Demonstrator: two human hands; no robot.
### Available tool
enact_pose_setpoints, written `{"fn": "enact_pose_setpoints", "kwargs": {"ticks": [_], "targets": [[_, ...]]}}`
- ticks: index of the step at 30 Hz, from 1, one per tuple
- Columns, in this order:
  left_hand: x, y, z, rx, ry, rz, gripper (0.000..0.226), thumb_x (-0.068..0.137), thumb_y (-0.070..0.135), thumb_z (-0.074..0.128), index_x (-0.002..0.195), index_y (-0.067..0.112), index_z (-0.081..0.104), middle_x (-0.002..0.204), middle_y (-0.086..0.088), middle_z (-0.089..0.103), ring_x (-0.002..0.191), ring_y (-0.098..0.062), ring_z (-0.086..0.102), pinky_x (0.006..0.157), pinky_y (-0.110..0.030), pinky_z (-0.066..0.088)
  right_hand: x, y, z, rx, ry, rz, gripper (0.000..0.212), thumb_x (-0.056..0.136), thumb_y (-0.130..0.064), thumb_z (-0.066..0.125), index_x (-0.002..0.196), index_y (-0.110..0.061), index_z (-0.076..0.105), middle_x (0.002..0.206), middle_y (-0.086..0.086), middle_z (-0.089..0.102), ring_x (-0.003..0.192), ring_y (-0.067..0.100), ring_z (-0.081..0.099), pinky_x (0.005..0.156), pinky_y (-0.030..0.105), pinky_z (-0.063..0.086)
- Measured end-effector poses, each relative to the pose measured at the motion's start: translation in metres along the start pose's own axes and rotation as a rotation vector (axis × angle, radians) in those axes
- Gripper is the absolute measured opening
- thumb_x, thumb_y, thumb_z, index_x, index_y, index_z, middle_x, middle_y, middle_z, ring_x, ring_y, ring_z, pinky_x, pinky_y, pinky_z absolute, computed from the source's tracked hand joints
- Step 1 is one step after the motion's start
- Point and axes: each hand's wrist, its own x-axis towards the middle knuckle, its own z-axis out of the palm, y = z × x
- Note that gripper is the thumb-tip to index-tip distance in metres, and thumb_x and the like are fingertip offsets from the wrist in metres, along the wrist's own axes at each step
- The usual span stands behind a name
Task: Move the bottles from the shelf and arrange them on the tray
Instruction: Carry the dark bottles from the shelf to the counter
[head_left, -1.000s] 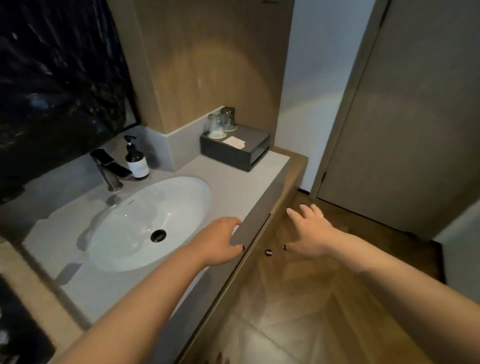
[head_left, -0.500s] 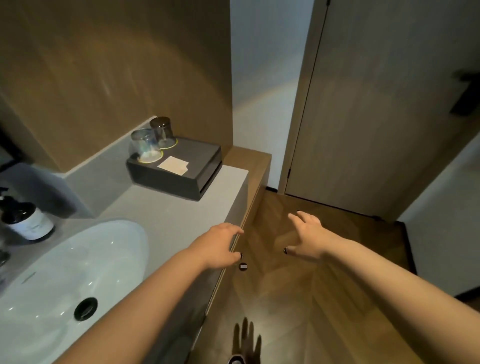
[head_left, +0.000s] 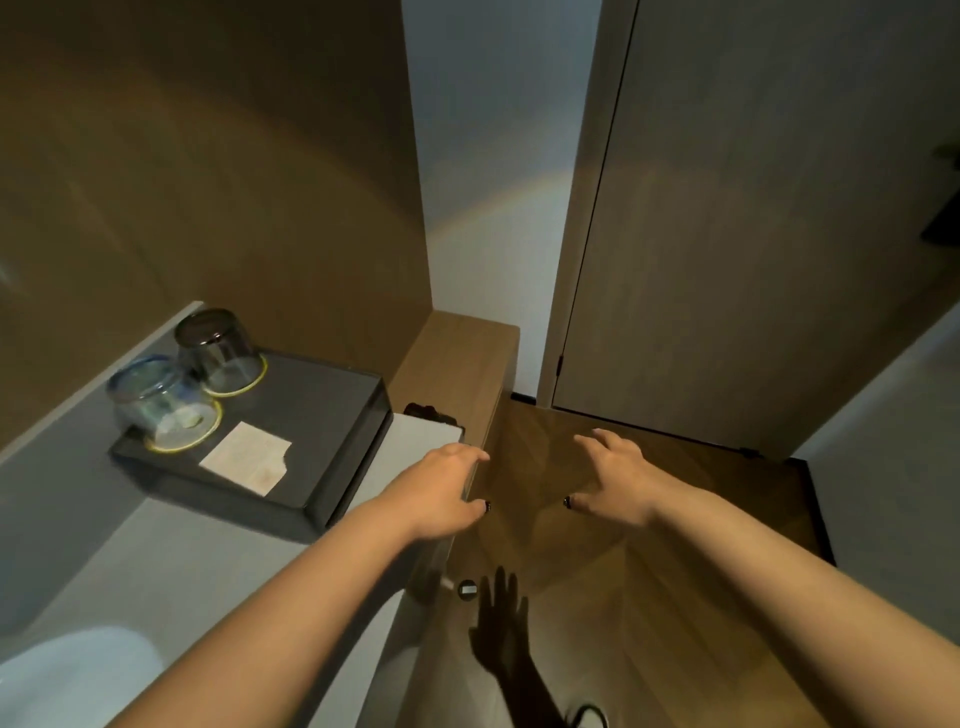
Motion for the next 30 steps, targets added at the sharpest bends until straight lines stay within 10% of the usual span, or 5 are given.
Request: {"fn": "enact_pose_setpoints", "kwargs": {"ticks": [8, 15, 23, 30], "targets": [[0.123, 0.000, 0.000, -0.094, 0.039, -0.115, 0.064, 0.090, 0.031, 0.061, 0.147, 0.027, 0.033, 0.155, 0.003, 0.030, 0.140, -0.017, 0.032, 0.113, -0.035, 0.033, 0.123, 0.047, -0.058, -0.068, -0.100, -0.105, 0.086, 0.087, -0.043, 0.062, 0.153, -0.021, 0.011, 0.161, 0.005, 0.002, 0.148, 0.029, 0.003, 0.117, 0.043, 0.021], [0.201, -0.011, 0.005, -0.208, 0.119, -0.347, 0.052, 0.091, 0.024, 0.062, 0.140, 0.019, 0.044, 0.145, -0.001, 0.044, 0.124, -0.014, 0.049, 0.090, -0.007, 0.034, 0.220, 0.067, -0.108, -0.177, -0.228, -0.267, 0.080, 0.089, -0.036, 0.060, 0.153, -0.019, 0.015, 0.161, 0.008, 0.001, 0.148, 0.030, 0.002, 0.119, 0.044, 0.019], [0.264, -0.053, -0.001, -0.230, 0.028, -0.452, 0.058, 0.096, 0.028, 0.053, 0.149, 0.029, 0.028, 0.154, 0.003, 0.028, 0.136, -0.019, 0.037, 0.106, -0.029, 0.038, 0.316, 0.054, -0.122, -0.178, -0.263, -0.397, 0.060, 0.090, -0.027, 0.059, 0.143, -0.019, 0.033, 0.144, 0.004, 0.035, 0.126, 0.023, 0.042, 0.095, 0.028, 0.040], [0.330, -0.125, -0.006, -0.308, 0.025, -0.539, 0.073, 0.095, 0.024, 0.055, 0.153, 0.029, 0.011, 0.152, -0.010, 0.028, 0.117, -0.020, 0.052, 0.087, -0.024, 0.045, 0.421, 0.022, -0.115, -0.179, -0.405, -0.413, 0.032, 0.087, -0.042, 0.052, 0.116, -0.028, 0.051, 0.122, -0.005, 0.049, 0.113, 0.017, 0.049, 0.099, 0.036, 0.045]]}}
